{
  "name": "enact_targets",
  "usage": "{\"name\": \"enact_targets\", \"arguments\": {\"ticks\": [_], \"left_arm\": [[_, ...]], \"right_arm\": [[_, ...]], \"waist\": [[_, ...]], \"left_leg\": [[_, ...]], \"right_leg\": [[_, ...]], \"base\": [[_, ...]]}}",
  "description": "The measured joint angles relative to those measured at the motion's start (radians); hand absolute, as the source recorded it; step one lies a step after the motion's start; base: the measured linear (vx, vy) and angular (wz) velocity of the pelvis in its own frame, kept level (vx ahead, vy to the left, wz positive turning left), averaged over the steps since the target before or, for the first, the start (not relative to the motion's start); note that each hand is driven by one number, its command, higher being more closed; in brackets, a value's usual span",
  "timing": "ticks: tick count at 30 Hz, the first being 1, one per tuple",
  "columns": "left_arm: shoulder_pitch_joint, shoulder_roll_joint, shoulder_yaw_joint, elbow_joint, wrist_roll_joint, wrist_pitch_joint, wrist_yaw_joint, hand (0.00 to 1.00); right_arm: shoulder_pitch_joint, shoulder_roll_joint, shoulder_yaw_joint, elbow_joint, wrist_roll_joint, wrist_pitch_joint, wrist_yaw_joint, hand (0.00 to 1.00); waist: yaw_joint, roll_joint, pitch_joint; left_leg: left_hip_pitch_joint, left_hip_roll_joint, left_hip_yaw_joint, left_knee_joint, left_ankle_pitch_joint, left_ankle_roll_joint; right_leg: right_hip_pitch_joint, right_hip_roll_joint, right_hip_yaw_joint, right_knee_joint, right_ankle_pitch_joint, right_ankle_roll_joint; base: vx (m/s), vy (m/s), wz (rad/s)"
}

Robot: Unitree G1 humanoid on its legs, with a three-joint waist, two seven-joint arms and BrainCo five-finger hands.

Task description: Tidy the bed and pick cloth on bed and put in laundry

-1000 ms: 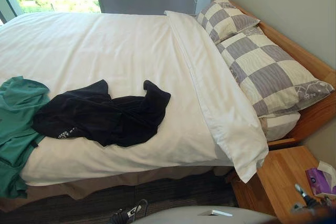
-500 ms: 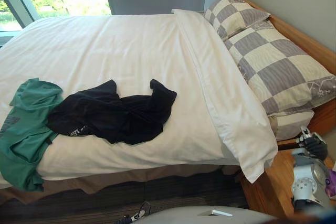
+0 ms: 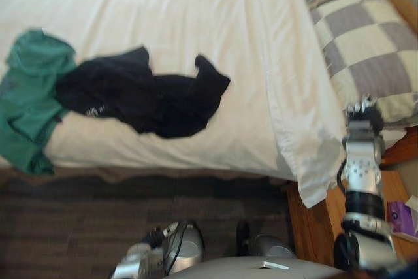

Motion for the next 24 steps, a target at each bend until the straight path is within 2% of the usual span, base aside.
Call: {"name": "enact_targets", "arguments": {"ticks": [2,3,6,10,12,15,18,22,24], "left_arm": [[-0.048,0.001,-0.030,-0.005,-0.032,-0.022,0.010,0.00],[-0.066,0.000,-0.031,-0.008,-0.042,-0.036,0.010,0.00],[-0.128,-0.014,-0.031,-0.013,-0.071,-0.062,0.010,0.00],[-0.168,-0.048,-0.031,-0.036,-0.080,-0.109,0.024,0.00],[-0.192,-0.062,-0.031,-0.035,-0.104,-0.139,0.036,0.00],[-0.220,-0.093,-0.037,-0.034,-0.108,-0.183,0.060,0.00],[-0.226,-0.114,-0.062,-0.031,-0.127,-0.214,0.077,0.00],[-0.240,-0.157,-0.068,-0.026,-0.157,-0.255,0.099,0.00],[-0.254,-0.182,-0.069,-0.023,-0.171,-0.261,0.102,0.00]], "right_arm": [[-0.048,-0.021,-0.022,-0.040,0.023,-0.013,-0.019,1.00],[-0.063,-0.021,-0.030,-0.057,0.037,-0.016,-0.031,1.00],[-0.079,-0.027,-0.038,-0.120,0.043,-0.030,-0.050,1.00],[-0.171,-0.030,-0.036,-0.144,0.081,-0.046,-0.068,1.00],[-0.199,-0.033,-0.036,-0.144,0.119,-0.074,-0.068,1.00],[-0.191,-0.029,-0.036,-0.129,0.158,-0.084,-0.067,1.00],[-0.185,-0.012,-0.038,-0.066,0.188,-0.091,-0.056,1.00],[-0.132,0.070,-0.069,-0.056,0.252,-0.136,0.067,1.00],[-0.097,0.106,-0.070,-0.055,0.286,-0.155,0.136,1.00]], "waist": [[0.017,0.019,0.021],[0.024,0.021,0.033],[0.032,0.021,0.059],[0.031,0.030,0.097],[0.029,0.038,0.110],[0.024,0.052,0.130],[0.011,0.053,0.132],[-0.020,0.053,0.133],[-0.026,0.053,0.133]], "left_leg": [[-0.085,0.018,0.000,0.032,0.012,0.000],[-0.115,0.026,0.001,0.051,0.018,0.012],[-0.179,0.038,0.003,0.096,0.018,0.016],[-0.234,0.056,0.023,0.139,0.018,0.017],[-0.283,0.064,0.025,0.155,0.017,0.019],[-0.327,0.067,0.030,0.156,0.017,0.019],[-0.331,0.061,0.056,0.146,0.017,0.019],[-0.327,0.056,0.098,0.135,0.017,0.019],[-0.316,0.053,0.111,0.126,0.020,0.022]], "right_leg": [[-0.088,0.003,-0.021,0.044,-0.003,0.003],[-0.123,0.005,-0.026,0.076,-0.015,0.001],[-0.203,0.001,-0.044,0.154,-0.045,0.001],[-0.291,-0.007,-0.074,0.246,-0.068,-0.004],[-0.356,-0.008,-0.079,0.288,-0.075,-0.006],[-0.425,-0.015,-0.097,0.334,-0.081,-0.014],[-0.464,-0.029,-0.098,0.370,-0.095,-0.016],[-0.497,-0.043,-0.094,0.393,-0.114,-0.024],[-0.499,-0.045,-0.092,0.393,-0.115,-0.026]], "base": [[-0.03,-0.009,0.11],[0.02,0.001,0.03],[0.08,0.007,0.05],[0.04,-0.022,-0.08],[0.01,-0.036,-0.06],[0.01,-0.045,-0.05],[0.00,-0.042,-0.14],[0.00,-0.042,-0.20],[-0.01,-0.031,-0.13]]}}
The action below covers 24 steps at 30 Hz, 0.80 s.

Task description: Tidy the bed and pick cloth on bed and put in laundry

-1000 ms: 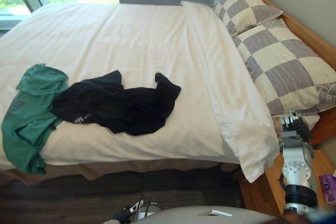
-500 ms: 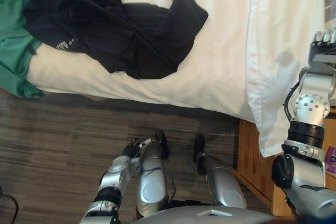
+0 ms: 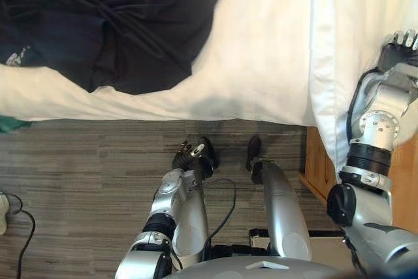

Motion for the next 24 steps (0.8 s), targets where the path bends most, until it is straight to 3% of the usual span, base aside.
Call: {"name": "enact_targets", "arguments": {"ticks": [6,8,11,12,13,15,16,19,24], "left_arm": [[-0.024,-0.030,0.004,0.036,-0.015,-0.003,0.033,0.00],[-0.025,-0.036,0.018,0.039,-0.017,-0.006,0.037,0.00],[-0.030,-0.046,0.033,0.066,-0.025,-0.016,0.037,0.00],[-0.029,-0.053,0.042,0.076,-0.027,-0.016,0.038,0.00],[-0.028,-0.054,0.047,0.080,-0.035,-0.016,0.038,0.00],[-0.027,-0.056,0.048,0.085,-0.056,-0.016,0.038,0.00],[-0.027,-0.060,0.047,0.085,-0.065,-0.016,0.038,0.00],[-0.020,-0.067,0.039,0.087,-0.081,-0.014,0.038,0.00],[0.065,-0.039,0.038,0.104,-0.082,-0.014,0.027,0.00]], "right_arm": [[0.103,0.117,0.016,0.002,0.046,-0.035,0.153,1.00],[0.160,0.138,0.023,0.055,0.046,-0.040,0.156,1.00],[0.298,0.160,0.038,0.267,0.034,-0.036,0.147,1.00],[0.351,0.190,0.047,0.308,0.014,-0.031,0.145,0.00],[0.385,0.206,0.053,0.322,-0.001,-0.026,0.142,0.00],[0.471,0.217,0.085,0.335,-0.135,-0.023,0.103,0.00],[0.496,0.212,0.095,0.335,-0.327,-0.023,0.057,0.00],[0.539,0.171,0.162,0.350,-0.716,0.011,-0.016,0.00],[0.583,0.153,0.271,0.458,-1.094,0.072,-0.032,0.00]], "waist": [[-0.028,0.000,0.000],[-0.044,0.000,-0.001],[-0.045,0.002,-0.002],[-0.047,0.005,-0.003],[-0.053,0.006,-0.004],[-0.079,0.008,-0.005],[-0.084,0.010,-0.006],[-0.085,0.012,-0.008],[-0.070,0.010,-0.056]], "left_leg": [[0.039,-0.004,0.054,0.000,-0.001,0.002],[0.044,-0.001,0.055,0.017,-0.010,0.004],[0.059,0.016,0.081,0.057,-0.044,0.007],[0.060,0.026,0.091,0.078,-0.061,0.008],[0.061,0.033,0.096,0.092,-0.071,0.007],[0.068,0.044,0.103,0.124,-0.091,0.011],[0.076,0.052,0.106,0.140,-0.101,0.013],[0.108,0.054,0.103,0.161,-0.116,0.021],[0.179,0.051,0.098,0.163,-0.132,0.017]], "right_leg": [[0.002,-0.007,0.029,0.018,-0.019,-0.013],[0.003,-0.010,0.031,0.034,-0.030,-0.013],[-0.010,-0.004,0.057,0.085,-0.051,-0.016],[-0.018,0.002,0.067,0.107,-0.060,-0.016],[-0.021,0.005,0.072,0.117,-0.064,-0.017],[-0.020,0.008,0.079,0.143,-0.071,-0.014],[-0.014,0.011,0.082,0.151,-0.072,-0.014],[0.019,0.007,0.081,0.167,-0.080,-0.006],[0.098,0.002,0.079,0.165,-0.095,0.001]], "base": [[-0.03,-0.015,-0.17],[-0.07,-0.016,-0.09],[-0.05,-0.018,-0.24],[-0.05,-0.022,-0.39],[-0.03,-0.009,-0.35],[-0.04,0.016,-0.22],[-0.04,0.032,-0.14],[-0.05,0.039,-0.02],[0.00,0.018,0.03]]}}
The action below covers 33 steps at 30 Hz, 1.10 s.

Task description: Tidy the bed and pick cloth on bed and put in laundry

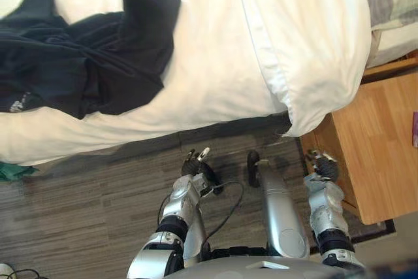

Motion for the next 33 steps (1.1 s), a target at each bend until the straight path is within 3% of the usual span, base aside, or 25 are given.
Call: {"name": "enact_targets", "arguments": {"ticks": [2,6,9,12,18,24,29,33], "left_arm": [[0.056,0.013,-0.001,-0.002,0.003,-0.006,-0.026,0.00],[0.136,0.039,-0.008,0.001,0.033,-0.008,-0.059,0.00],[0.172,0.054,-0.009,0.022,0.082,-0.010,-0.094,0.00],[0.181,0.063,-0.031,0.066,0.119,-0.019,-0.123,0.00],[0.203,0.079,-0.041,0.091,0.162,-0.028,-0.128,0.00],[0.216,0.092,-0.074,0.113,0.200,-0.014,-0.119,0.00],[0.223,0.098,-0.088,0.119,0.199,-0.031,-0.118,0.00],[0.233,0.114,-0.115,0.119,0.200,-0.060,-0.154,0.00]], "right_arm": [[0.057,0.001,0.040,0.037,-0.127,0.006,0.025,0.00],[0.156,0.006,0.054,0.074,-0.253,-0.003,0.032,0.00],[0.175,-0.002,0.053,0.162,-0.267,-0.036,0.039,0.00],[0.165,-0.020,0.053,0.242,-0.276,-0.071,0.053,0.00],[0.153,-0.025,0.054,0.306,-0.294,-0.113,0.079,0.00],[0.145,-0.046,0.070,0.349,-0.293,-0.107,0.141,0.00],[0.142,-0.057,0.073,0.348,-0.292,-0.088,0.166,0.00],[0.139,-0.064,0.028,0.357,-0.238,-0.045,0.178,0.00]], "waist": [[0.012,-0.002,-0.038],[0.024,-0.019,-0.109],[0.022,-0.033,-0.164],[0.018,-0.028,-0.194],[0.012,-0.020,-0.207],[0.020,-0.008,-0.235],[0.020,0.005,-0.242],[0.018,0.007,-0.246]], "left_leg": [[0.036,-0.004,0.000,-0.020,-0.003,-0.004],[0.120,-0.046,0.005,-0.139,0.026,-0.027],[0.197,-0.107,0.006,-0.291,0.099,-0.026],[0.274,-0.154,-0.012,-0.407,0.149,-0.030],[0.380,-0.198,-0.078,-0.464,0.170,-0.039],[0.417,-0.217,-0.105,-0.477,0.168,-0.042],[0.387,-0.207,-0.108,-0.404,0.153,-0.065],[0.367,-0.246,-0.137,-0.406,0.152,-0.067]], "right_leg": [[0.042,-0.001,-0.003,-0.026,-0.005,0.008],[0.143,-0.021,-0.029,-0.140,0.019,0.025],[0.227,-0.040,-0.048,-0.267,0.068,0.032],[0.321,-0.051,-0.074,-0.368,0.099,0.046],[0.448,-0.085,-0.141,-0.376,0.072,0.067],[0.498,-0.103,-0.169,-0.375,0.049,0.067],[0.501,-0.116,-0.178,-0.367,0.046,0.067],[0.476,-0.171,-0.191,-0.299,0.008,0.079]], "base": [[0.04,0.046,0.04],[0.09,0.054,0.13],[0.14,0.039,0.19],[0.16,0.021,0.27],[0.11,-0.003,0.33],[0.01,-0.007,0.17],[-0.06,0.015,0.07],[-0.12,0.035,0.30]]}}
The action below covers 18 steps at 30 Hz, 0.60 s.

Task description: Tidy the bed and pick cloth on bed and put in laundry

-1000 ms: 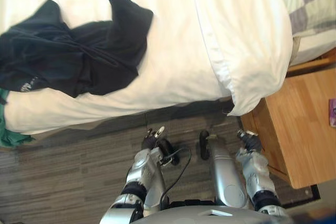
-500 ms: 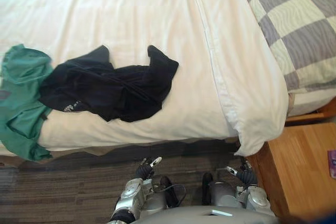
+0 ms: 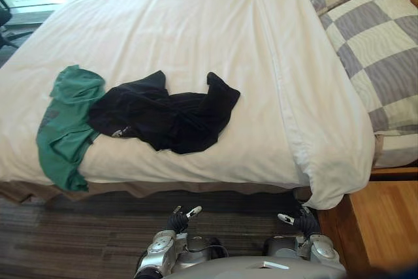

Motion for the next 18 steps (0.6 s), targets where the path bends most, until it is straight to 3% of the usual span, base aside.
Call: {"name": "enact_targets", "arguments": {"ticks": [2,4,6,8,9,10,11,13,15,16,17,18], "left_arm": [[0.006,0.003,0.002,0.003,-0.003,-0.013,-0.024,0.00],[0.022,0.010,0.006,0.003,-0.003,-0.014,-0.045,0.00],[0.035,0.014,0.012,0.009,-0.001,-0.011,-0.080,0.00],[0.038,0.011,0.011,0.013,0.000,-0.011,-0.097,0.00],[0.039,0.004,0.010,0.022,0.002,-0.014,-0.113,0.00],[0.037,0.008,0.010,0.027,0.002,-0.014,-0.120,0.00],[0.039,0.020,0.005,0.043,-0.002,-0.014,-0.123,0.00],[0.032,0.026,0.002,0.046,-0.004,-0.024,-0.129,0.00],[0.017,0.032,-0.013,0.047,-0.002,-0.020,-0.148,0.00],[0.017,0.036,-0.024,0.047,-0.001,-0.020,-0.149,0.00],[0.019,0.039,-0.035,0.046,-0.001,-0.019,-0.151,0.00],[0.024,0.045,-0.041,0.046,-0.001,-0.015,-0.151,0.00]], "right_arm": [[0.002,-0.006,-0.029,0.005,0.015,0.009,0.022,0.00],[0.011,-0.027,-0.065,0.026,0.008,0.015,0.042,0.00],[0.033,-0.054,-0.091,0.051,-0.025,0.010,0.047,0.00],[0.061,-0.068,-0.106,0.056,-0.044,0.001,0.049,0.00],[0.065,-0.077,-0.116,0.064,-0.053,-0.009,0.049,0.00],[0.055,-0.076,-0.124,0.077,-0.060,-0.011,0.049,0.00],[0.057,-0.060,-0.136,0.081,-0.067,-0.017,0.052,0.00],[0.067,-0.044,-0.140,0.089,-0.085,-0.023,0.061,0.00],[0.066,-0.034,-0.145,0.105,-0.095,-0.034,0.085,0.00],[0.064,-0.033,-0.141,0.109,-0.094,-0.044,0.091,0.00],[0.068,-0.037,-0.123,0.110,-0.095,-0.059,0.098,0.00],[0.066,-0.035,-0.097,0.108,-0.095,-0.092,0.102,0.00]], "waist": [[-0.002,-0.002,0.001],[-0.009,-0.002,0.001],[-0.034,0.000,0.000],[-0.038,0.014,-0.008],[-0.040,0.023,-0.014],[-0.039,0.017,-0.016],[-0.059,0.011,-0.028],[-0.054,0.015,-0.033],[-0.034,0.026,-0.040],[-0.030,0.026,-0.043],[-0.024,0.036,-0.049],[-0.023,0.023,-0.060]], "left_leg": [[-0.020,0.007,0.005,0.065,-0.040,0.022],[-0.035,0.070,0.004,0.179,-0.073,0.014],[-0.032,0.169,-0.046,0.186,-0.059,-0.017],[-0.028,0.209,-0.097,0.116,-0.006,-0.010],[-0.015,0.201,-0.136,0.076,-0.009,-0.105],[-0.008,0.176,-0.120,0.098,-0.021,-0.105],[-0.033,0.152,-0.114,0.145,-0.049,-0.108],[-0.073,0.161,-0.122,0.258,-0.099,-0.122],[-0.103,0.175,-0.117,0.309,-0.148,-0.096],[-0.099,0.176,-0.101,0.297,-0.153,-0.088],[-0.100,0.175,-0.076,0.272,-0.146,-0.076],[-0.092,0.171,-0.047,0.225,-0.126,-0.052]], "right_leg": [[-0.010,-0.028,0.008,0.000,0.000,-0.004],[-0.005,-0.061,0.027,0.000,0.008,0.013],[-0.003,-0.113,0.061,0.000,0.019,0.064],[-0.021,-0.151,0.094,0.000,0.031,0.115],[-0.035,-0.175,0.123,-0.002,0.045,0.161],[-0.027,-0.200,0.143,-0.019,0.058,0.175],[0.004,-0.213,0.140,-0.066,0.093,0.185],[0.050,-0.212,0.119,-0.164,0.186,0.184],[0.055,-0.206,0.065,-0.217,0.339,0.166],[0.036,-0.208,0.039,-0.207,0.372,0.125],[0.002,-0.212,-0.018,-0.191,0.408,0.034],[-0.049,-0.206,-0.108,-0.119,0.395,-0.033]], "base": [[-0.04,0.081,0.03],[-0.01,0.145,-0.14],[0.00,0.396,-0.15],[0.04,0.513,-0.29],[0.06,0.544,-0.38],[0.08,0.528,-0.21],[0.10,0.448,-0.10],[0.09,0.403,-0.08],[0.00,0.403,-0.12],[-0.02,0.308,-0.21],[-0.02,0.349,-0.41],[-0.02,0.359,-0.40]]}}
